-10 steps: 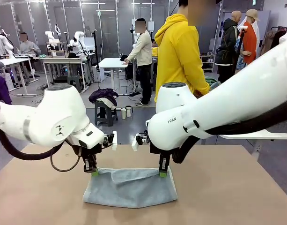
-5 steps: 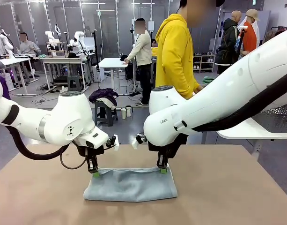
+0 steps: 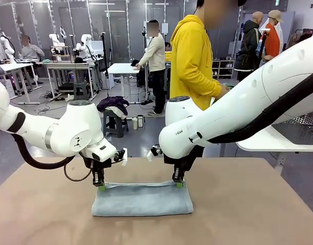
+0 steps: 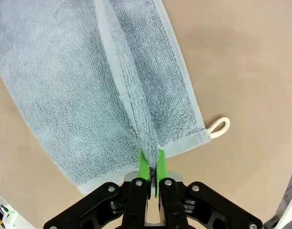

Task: Fold the towels and place them in the basket.
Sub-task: When a person lays out a Towel with hook on the table, fold it in half twice.

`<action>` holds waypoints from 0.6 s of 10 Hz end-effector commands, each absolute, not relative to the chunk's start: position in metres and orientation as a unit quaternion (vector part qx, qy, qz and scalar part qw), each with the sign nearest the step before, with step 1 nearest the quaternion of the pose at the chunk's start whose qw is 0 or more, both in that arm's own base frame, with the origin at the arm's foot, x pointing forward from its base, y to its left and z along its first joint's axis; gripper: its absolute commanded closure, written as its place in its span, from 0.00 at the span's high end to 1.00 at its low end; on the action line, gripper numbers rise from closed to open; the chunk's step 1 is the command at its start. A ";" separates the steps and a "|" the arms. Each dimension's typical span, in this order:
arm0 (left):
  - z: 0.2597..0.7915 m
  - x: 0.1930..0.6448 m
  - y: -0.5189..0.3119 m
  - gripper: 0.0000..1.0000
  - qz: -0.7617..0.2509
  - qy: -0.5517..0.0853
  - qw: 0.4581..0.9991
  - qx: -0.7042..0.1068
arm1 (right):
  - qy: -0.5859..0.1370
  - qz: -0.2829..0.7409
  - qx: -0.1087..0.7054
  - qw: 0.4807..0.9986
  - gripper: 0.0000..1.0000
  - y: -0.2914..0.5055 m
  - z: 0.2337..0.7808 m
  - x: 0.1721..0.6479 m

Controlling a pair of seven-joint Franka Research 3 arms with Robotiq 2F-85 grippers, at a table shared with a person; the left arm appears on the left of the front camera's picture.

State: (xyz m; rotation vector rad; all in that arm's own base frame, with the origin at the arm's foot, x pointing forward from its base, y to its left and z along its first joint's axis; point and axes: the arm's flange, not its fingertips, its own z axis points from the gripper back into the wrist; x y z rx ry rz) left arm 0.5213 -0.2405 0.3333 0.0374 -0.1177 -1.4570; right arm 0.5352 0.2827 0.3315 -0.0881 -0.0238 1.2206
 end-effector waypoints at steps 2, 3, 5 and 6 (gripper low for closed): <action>0.330 0.541 -0.238 0.06 -0.695 -0.059 0.716 0.014 | -0.018 0.573 -0.051 0.818 0.07 0.281 0.324 0.539; 0.326 0.542 -0.237 0.06 -0.695 -0.054 0.717 0.021 | -0.018 0.581 -0.046 0.813 0.07 0.279 0.322 0.541; 0.326 0.543 -0.236 0.06 -0.686 -0.069 0.724 0.029 | -0.027 0.587 -0.055 0.807 0.07 0.276 0.315 0.544; 0.327 0.543 -0.235 0.06 -0.681 -0.072 0.728 0.034 | -0.029 0.587 -0.055 0.807 0.07 0.275 0.314 0.545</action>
